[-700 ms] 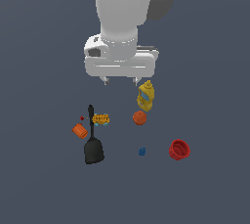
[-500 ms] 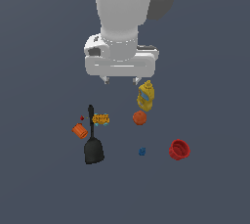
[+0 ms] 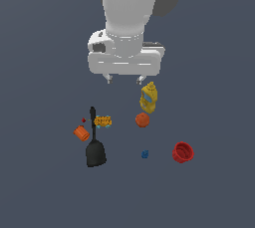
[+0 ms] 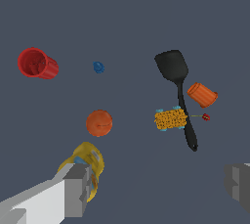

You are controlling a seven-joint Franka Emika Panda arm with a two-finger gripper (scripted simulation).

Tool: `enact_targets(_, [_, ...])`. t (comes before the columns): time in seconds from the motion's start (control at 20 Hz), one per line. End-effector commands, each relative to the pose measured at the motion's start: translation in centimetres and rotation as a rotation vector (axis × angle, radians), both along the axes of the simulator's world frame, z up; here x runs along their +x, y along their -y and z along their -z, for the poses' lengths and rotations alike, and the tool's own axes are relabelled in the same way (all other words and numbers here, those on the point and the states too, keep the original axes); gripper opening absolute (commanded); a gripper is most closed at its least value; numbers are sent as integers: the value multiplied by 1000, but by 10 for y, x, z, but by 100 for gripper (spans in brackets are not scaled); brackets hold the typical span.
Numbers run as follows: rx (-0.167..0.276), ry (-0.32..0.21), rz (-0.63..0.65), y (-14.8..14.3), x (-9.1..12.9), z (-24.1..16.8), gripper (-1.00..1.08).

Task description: Pick up a designated object from a clutter of objects.

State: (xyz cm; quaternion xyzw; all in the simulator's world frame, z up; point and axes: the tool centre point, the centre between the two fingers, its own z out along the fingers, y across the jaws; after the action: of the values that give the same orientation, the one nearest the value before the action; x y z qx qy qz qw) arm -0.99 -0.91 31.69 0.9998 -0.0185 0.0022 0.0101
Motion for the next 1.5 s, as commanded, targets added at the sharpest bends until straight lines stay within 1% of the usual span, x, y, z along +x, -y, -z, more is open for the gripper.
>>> enact_targets(0.0, [0,-1,0,0,2,2,100])
enact_targets(0.3, [-1,-1,-2,-6,17,14,100])
enact_targets(0.65, [-1,-1,-6,-19,49,45,100])
enact_targets(1.1, [4,-2,-12,-45,98,111,100])
enact_targets(1.45, [11,-3,-15,-66,126,169,100])
